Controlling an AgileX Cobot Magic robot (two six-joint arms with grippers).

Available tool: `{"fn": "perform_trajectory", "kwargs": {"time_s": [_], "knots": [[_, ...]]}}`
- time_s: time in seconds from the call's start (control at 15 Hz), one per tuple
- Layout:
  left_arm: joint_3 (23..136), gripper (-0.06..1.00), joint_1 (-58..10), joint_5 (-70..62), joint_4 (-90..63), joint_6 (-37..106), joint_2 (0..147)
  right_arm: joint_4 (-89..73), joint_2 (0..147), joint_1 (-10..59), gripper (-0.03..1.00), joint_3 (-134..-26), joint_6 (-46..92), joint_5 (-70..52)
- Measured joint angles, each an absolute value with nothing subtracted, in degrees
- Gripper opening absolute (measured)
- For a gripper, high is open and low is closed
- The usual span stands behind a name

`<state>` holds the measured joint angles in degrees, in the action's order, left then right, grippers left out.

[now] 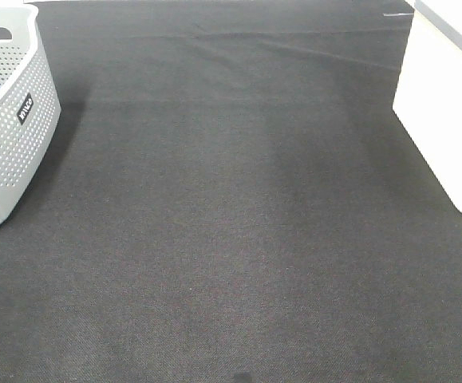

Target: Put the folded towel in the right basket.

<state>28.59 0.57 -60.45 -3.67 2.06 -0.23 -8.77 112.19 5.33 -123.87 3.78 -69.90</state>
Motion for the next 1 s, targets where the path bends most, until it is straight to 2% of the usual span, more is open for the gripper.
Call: {"fn": "perform_trajectory", "kwargs": {"time_s": [0.27,0.4,0.47,0.53,1.0], "knots": [[28.59,0.97,0.57,-60.45,-3.67,2.06,-0.23,-2.29,102.9,5.33,0.76,-110.52,2.35,-69.9],[28.59,0.97,0.57,-60.45,-3.67,2.06,-0.23,-1.2,96.09,5.33,0.76,-100.27,0.92,-69.84],[28.59,0.97,0.57,-60.45,-3.67,2.06,-0.23,-1.15,90.53,5.33,0.76,-91.62,0.0,-69.84],[28.59,0.97,0.57,-60.45,-3.67,2.06,-0.23,-1.15,90.53,5.33,0.76,-91.62,0.0,-69.84],[28.59,0.97,0.57,-60.45,-3.67,2.06,-0.23,-1.15,59.24,5.33,0.76,-53.4,-1.55,-69.79]]}}
